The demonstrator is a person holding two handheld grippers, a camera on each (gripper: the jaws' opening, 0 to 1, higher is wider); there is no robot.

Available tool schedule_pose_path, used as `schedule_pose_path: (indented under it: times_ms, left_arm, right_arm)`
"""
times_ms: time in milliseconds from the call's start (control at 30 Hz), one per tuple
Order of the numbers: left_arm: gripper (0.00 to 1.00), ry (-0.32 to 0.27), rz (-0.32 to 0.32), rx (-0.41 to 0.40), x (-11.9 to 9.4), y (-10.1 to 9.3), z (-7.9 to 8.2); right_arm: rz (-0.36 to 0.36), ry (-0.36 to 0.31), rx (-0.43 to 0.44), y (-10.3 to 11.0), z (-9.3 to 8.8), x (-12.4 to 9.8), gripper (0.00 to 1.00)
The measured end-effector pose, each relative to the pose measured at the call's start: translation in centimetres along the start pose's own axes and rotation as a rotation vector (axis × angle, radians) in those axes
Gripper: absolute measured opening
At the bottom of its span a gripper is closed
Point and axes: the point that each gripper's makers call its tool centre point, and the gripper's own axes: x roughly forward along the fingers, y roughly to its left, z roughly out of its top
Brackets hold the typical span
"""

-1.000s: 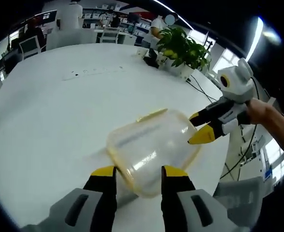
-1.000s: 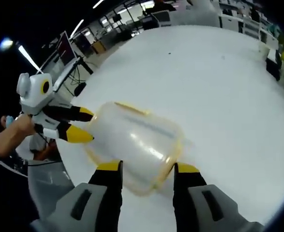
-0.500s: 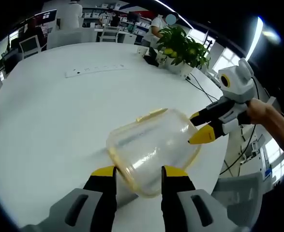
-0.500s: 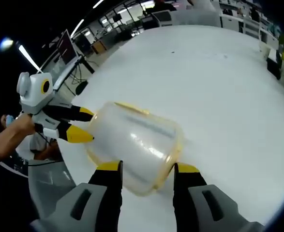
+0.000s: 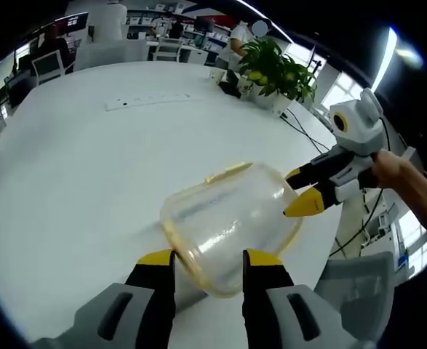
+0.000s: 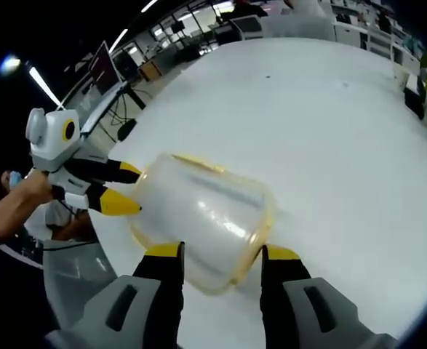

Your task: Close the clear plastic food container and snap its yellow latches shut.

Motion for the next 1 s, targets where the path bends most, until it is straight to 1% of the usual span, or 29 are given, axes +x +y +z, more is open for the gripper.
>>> schedule_pose_path:
  times_ms: [1000]
  left_arm:
    - [0.29,0.011,0.008,-0.013,-2.8,1.1,-3.2]
  right_arm:
    - [0.004,0.02,-0.002,4.0,-1.7,1.0,0.38]
